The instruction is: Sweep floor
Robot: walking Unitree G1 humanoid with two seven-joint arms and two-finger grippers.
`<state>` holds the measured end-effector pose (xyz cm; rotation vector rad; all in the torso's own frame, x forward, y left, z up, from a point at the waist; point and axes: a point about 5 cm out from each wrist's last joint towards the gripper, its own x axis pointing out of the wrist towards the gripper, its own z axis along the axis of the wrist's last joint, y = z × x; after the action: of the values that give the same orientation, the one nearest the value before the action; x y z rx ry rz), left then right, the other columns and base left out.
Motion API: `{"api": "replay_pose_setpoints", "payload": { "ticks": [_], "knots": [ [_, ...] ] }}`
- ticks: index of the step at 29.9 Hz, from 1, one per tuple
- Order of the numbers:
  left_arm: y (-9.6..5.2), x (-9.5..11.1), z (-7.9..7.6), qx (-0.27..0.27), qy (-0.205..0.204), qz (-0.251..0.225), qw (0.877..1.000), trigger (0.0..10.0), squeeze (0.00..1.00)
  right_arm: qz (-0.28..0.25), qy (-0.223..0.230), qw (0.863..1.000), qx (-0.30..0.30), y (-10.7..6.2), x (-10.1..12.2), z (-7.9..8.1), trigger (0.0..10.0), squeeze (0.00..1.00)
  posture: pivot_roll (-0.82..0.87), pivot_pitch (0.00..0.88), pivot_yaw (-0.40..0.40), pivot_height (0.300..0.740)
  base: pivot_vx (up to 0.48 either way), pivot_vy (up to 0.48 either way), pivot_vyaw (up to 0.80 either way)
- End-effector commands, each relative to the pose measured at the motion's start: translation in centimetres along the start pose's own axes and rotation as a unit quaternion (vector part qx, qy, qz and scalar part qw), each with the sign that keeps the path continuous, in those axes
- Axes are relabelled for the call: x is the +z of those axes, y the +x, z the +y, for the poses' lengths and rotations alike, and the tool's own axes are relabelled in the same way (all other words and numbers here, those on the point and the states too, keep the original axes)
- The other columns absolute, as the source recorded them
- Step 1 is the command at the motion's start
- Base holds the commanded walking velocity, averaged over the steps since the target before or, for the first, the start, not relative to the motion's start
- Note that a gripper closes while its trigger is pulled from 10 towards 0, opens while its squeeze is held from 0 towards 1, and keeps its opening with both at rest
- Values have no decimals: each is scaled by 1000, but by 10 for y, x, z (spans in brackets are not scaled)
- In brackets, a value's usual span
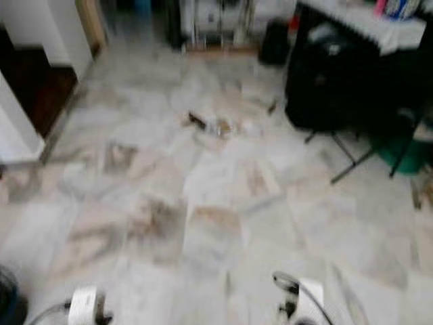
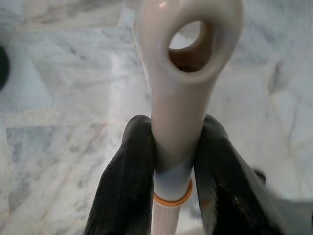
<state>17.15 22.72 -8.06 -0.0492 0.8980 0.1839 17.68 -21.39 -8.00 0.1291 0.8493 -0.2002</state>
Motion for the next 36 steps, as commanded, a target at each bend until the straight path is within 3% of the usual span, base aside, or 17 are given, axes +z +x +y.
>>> {"api": "replay_pose_setpoints", "payload": {
  "ticks": [1,36],
  "knots": [
    [-2,-5,7,8,-4,5,1000,10000,0,-10,2,1000,12,2,5,9,10000,0,-35,0,-56,740,416,0,0],
    [-1,-6,0,0,-7,14,1000,10000,0,2,-3,1000,18,1,0,9,10000,0,-44,0,-56,740,418,0,0]
  ]
}}
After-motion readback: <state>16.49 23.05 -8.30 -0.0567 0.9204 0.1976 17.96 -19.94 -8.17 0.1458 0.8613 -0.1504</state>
